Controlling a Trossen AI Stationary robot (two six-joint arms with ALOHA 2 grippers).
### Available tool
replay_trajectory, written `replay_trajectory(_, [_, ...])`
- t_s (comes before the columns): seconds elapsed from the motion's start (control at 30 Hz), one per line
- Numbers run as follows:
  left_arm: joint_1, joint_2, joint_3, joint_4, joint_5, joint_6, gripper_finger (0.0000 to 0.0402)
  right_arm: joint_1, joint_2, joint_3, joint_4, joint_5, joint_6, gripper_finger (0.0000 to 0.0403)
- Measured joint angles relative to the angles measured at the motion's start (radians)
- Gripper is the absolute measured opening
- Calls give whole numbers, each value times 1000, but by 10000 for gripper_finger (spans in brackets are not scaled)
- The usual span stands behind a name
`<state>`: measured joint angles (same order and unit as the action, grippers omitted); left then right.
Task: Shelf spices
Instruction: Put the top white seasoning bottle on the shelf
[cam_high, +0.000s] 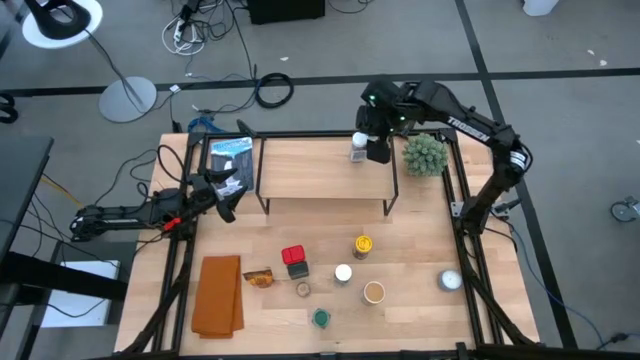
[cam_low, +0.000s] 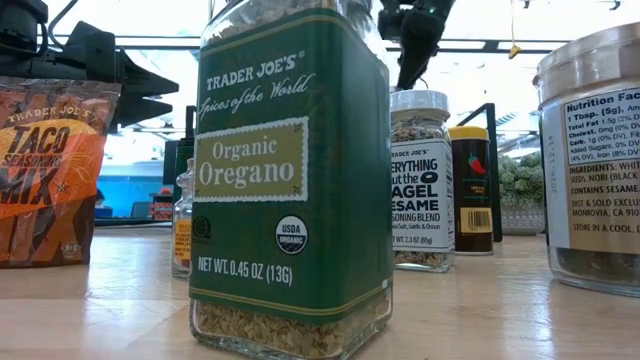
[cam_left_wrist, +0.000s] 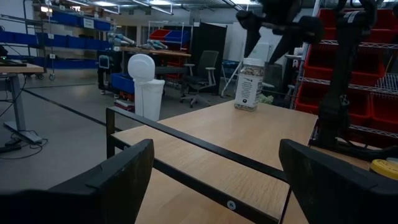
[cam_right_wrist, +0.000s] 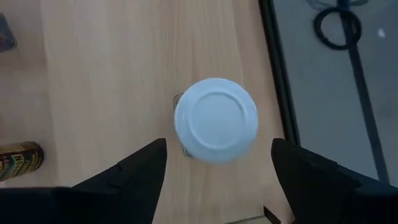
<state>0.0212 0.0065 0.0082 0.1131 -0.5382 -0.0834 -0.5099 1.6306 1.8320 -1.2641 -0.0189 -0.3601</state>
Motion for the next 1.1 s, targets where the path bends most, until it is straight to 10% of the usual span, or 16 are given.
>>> replay_trajectory(0.4, [0, 0, 0, 0, 0, 0, 351, 74, -169, 1, -200, -90, 293, 276])
replay_trajectory(0.7, [0, 0, 0, 0, 0, 0, 351, 367, -270, -138, -196, 6, 508, 263])
replay_trajectory(1.1, [0, 0, 0, 0, 0, 0, 351, 777, -254, -473, 443, 23, 631, 257])
